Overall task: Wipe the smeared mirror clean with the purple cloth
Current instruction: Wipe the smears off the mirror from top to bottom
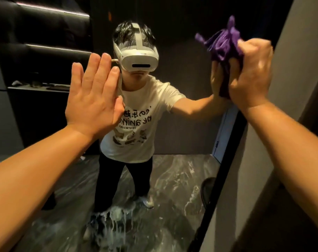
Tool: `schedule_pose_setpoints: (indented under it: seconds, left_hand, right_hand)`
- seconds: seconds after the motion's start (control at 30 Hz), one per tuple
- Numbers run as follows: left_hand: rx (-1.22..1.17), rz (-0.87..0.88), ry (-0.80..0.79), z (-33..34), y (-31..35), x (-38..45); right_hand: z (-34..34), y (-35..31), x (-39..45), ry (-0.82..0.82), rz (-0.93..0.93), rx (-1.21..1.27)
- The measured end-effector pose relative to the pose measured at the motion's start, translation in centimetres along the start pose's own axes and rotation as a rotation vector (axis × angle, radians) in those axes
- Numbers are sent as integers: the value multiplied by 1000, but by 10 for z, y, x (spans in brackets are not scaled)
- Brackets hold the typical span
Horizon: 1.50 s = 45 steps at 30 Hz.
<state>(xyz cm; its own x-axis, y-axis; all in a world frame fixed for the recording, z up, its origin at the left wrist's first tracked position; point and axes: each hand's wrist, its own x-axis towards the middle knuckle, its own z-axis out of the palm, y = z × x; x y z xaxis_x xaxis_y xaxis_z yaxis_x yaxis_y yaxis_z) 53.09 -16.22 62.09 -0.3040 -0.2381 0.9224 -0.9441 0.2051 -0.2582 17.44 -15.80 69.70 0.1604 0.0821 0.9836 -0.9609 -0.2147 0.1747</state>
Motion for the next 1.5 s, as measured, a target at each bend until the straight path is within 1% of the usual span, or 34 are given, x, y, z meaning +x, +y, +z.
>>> schedule_pose_setpoints:
  seconds: [0.1,0.13,0.17,0.2,0.27,0.3,0.33,0.37,0.4,0.43,0.47,0.53,0.57,0.63,0.67,0.73,0.8,0.9,0.93,1.0,1.07,1.1,1.13,1.17,1.2,1.27,1.33,1.4,1.5]
  left_hand:
    - [-21,-3,4,0,0,1]
    - [-22,-10,4,0,0,1]
    - [-20,-17,3,0,0,1]
    - [-17,-20,1,0,0,1]
    - [-3,-27,-3,0,1,1]
    - [6,-28,-6,0,2,1]
    - [11,-29,-12,0,2,1]
    - [19,-31,-18,-1,3,1]
    - [30,-31,-25,-1,3,1]
    - [43,-31,-37,-2,3,1]
    - [49,-28,-55,-3,3,1]
    - [44,-11,-94,-7,0,1]
    - [27,5,-107,-11,-3,2]
    - [-55,35,-114,-24,-13,0]
    - [-99,34,-102,-32,-21,-2]
    - [-118,-9,-71,-51,-46,-10]
    - [-67,-75,-79,-67,-83,-18]
    - [-24,-206,-135,-79,-147,-29]
    - [-19,-254,-144,-81,-166,-32]
    - [-31,-355,-135,-83,-198,-40]
    - [-72,-445,-114,-82,-223,-47]
    - [-96,-485,-100,-80,-235,-51]
    - [-114,-515,-85,-78,-247,-54]
    - [-129,-536,-67,-77,-256,-58]
    - [-157,-553,-42,-74,-266,-63]
    - [-263,-585,36,-68,-282,-72]
    - [-369,-623,134,-65,-295,-82]
    - [-408,-648,181,-67,-303,-93]
    - [-433,-612,128,-75,-304,-108]
  right_hand:
    - [-4,-17,-61,-40,-55,43]
    - [-6,-24,-96,-103,-49,38]
    - [-12,-35,-134,-198,2,64]
    - [-21,-45,-174,-338,43,72]
    - [-37,-64,-261,-582,8,157]
    - [-42,-74,-303,-673,-56,188]
    - [-47,-79,-336,-800,-103,171]
    - [-54,-86,-356,-943,-60,226]
    - [-57,-95,-370,-1001,-24,289]
    - [-60,-105,-367,-1019,27,309]
    - [-59,-111,-356,-1037,21,252]
    - [-62,-118,-306,-954,-23,190]
    - [-60,-123,-272,-867,-5,208]
    - [-51,-134,-198,-593,-2,321]
    - [-47,-142,-161,-494,-5,368]
    - [-35,-160,-92,-314,-59,389]
    - [-21,-180,-27,-188,-54,369]
    - [3,-205,52,-106,15,320]
    - [11,-213,73,-87,72,300]
    - [26,-229,109,-66,243,241]
    - [40,-246,129,-60,413,148]
    - [49,-262,131,-50,450,95]
    - [57,-284,127,-46,432,56]
    - [66,-312,118,-51,351,55]
    - [76,-346,105,-79,221,85]
    - [93,-415,71,-188,-63,166]
    - [104,-465,36,-270,-238,214]
    - [107,-493,2,-321,-381,269]
    - [101,-512,-50,-432,-559,341]
